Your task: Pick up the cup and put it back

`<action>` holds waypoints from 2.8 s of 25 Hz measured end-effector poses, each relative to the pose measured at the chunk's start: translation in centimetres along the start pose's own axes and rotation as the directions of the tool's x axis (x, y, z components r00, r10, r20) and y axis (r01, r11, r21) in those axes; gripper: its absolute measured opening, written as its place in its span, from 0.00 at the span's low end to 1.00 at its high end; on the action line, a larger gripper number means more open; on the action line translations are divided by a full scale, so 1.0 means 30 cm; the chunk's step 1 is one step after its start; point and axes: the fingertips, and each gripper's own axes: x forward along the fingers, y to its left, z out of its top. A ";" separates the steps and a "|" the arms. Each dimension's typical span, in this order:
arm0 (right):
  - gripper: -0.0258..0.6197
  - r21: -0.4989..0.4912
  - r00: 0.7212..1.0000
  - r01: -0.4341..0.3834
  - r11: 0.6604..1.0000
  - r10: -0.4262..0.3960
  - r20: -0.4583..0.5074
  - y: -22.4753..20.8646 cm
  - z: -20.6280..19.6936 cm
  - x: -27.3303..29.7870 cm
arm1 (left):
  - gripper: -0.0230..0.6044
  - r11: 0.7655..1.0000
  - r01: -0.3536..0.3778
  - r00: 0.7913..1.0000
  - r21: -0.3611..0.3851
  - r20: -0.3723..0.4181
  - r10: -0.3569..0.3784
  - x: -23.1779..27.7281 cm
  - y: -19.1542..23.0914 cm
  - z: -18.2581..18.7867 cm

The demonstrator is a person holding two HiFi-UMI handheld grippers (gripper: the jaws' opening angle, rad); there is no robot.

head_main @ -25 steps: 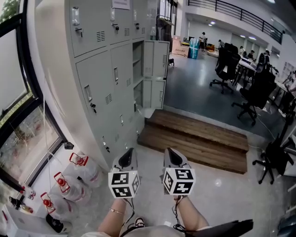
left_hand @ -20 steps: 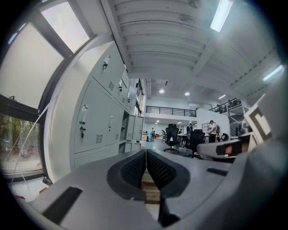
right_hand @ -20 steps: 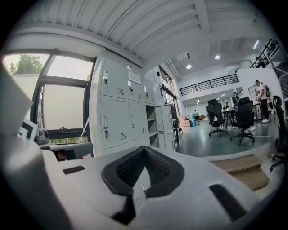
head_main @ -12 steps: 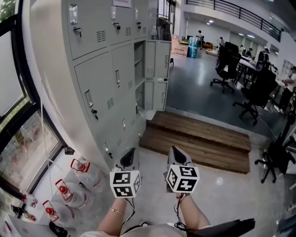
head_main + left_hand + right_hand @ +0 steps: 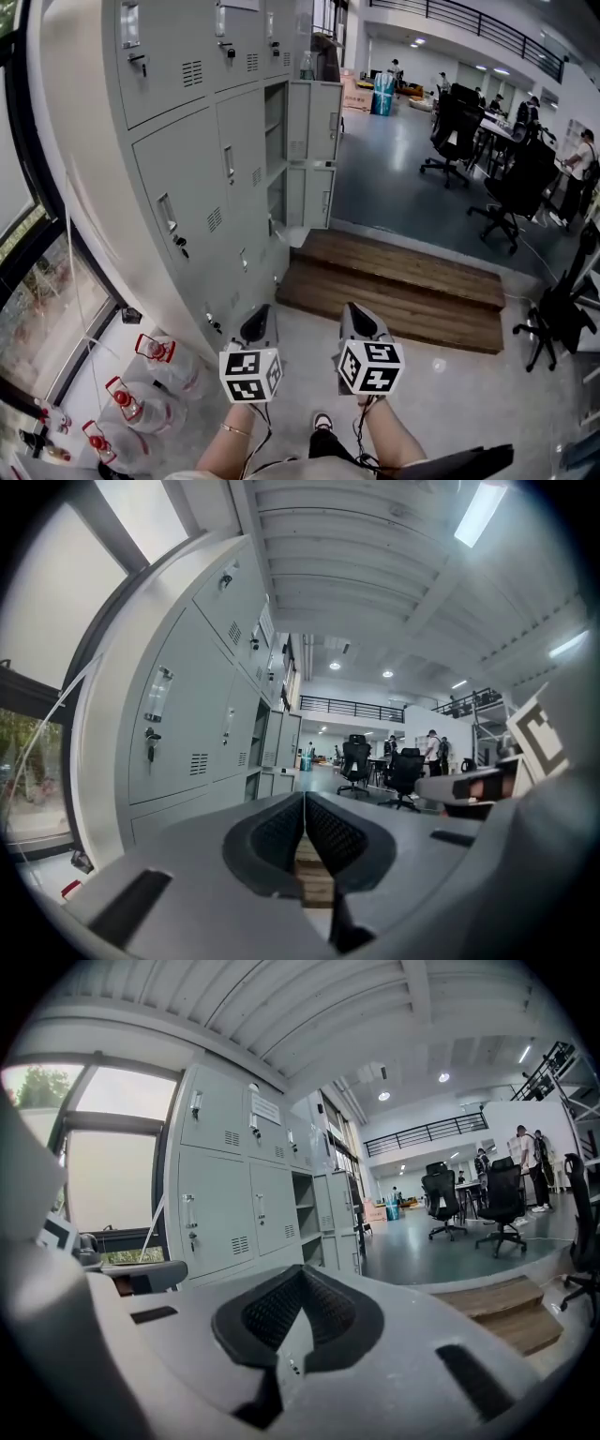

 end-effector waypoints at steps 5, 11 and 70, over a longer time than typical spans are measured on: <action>0.03 -0.022 1.000 -0.004 1.000 0.004 -0.004 -0.048 0.025 0.114 | 0.05 1.000 -0.023 1.000 0.002 0.003 0.023 0.113 0.028 0.010; 0.03 -0.045 1.000 -0.020 0.999 0.020 0.003 -0.149 0.092 0.270 | 0.05 0.998 -0.055 0.998 0.012 0.016 0.055 0.288 0.043 0.049; 0.03 -0.051 0.985 -0.160 0.986 0.157 -0.067 -0.766 0.349 1.866 | 0.05 0.978 -0.209 0.978 0.023 0.016 0.208 1.888 0.388 0.184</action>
